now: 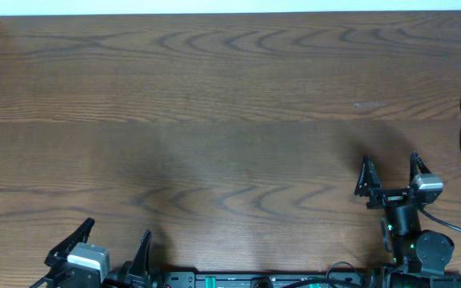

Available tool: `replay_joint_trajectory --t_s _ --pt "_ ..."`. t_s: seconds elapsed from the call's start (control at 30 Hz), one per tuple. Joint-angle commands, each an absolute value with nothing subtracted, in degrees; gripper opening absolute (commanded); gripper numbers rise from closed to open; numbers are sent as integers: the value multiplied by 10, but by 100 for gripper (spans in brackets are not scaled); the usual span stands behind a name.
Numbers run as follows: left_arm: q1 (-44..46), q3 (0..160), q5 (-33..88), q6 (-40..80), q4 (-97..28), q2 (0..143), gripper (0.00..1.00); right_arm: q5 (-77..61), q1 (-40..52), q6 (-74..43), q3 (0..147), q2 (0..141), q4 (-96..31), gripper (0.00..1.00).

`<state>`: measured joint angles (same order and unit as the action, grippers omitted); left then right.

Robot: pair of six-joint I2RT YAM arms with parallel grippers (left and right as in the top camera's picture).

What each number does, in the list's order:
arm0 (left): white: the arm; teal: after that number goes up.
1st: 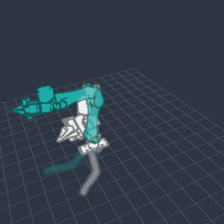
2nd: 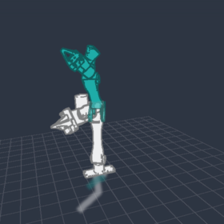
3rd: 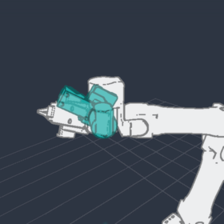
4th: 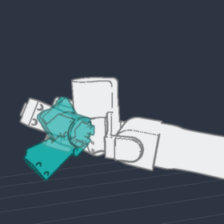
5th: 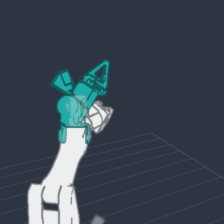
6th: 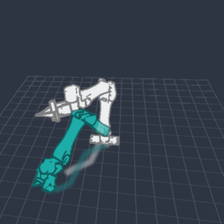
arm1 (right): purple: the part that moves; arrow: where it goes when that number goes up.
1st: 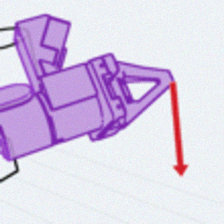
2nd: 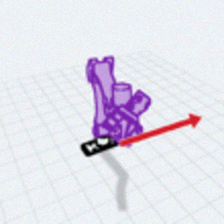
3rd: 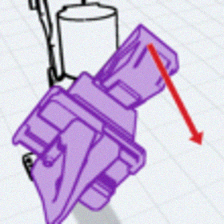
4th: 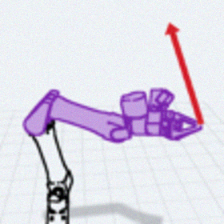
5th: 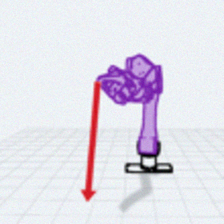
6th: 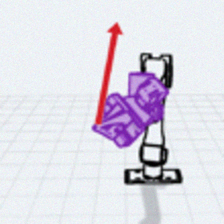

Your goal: Untangle cables

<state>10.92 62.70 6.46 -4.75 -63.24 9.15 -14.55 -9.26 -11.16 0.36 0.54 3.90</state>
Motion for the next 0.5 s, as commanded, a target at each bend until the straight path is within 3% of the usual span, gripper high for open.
replay_joint_trajectory --t_s 0.0,0.47 --pt "107 629 59 -55 -634 91 94 -143 -90 -117 3 4 20 99" --pt "107 629 59 -55 -634 91 94 -135 -90 -118 3 5 -32 99"
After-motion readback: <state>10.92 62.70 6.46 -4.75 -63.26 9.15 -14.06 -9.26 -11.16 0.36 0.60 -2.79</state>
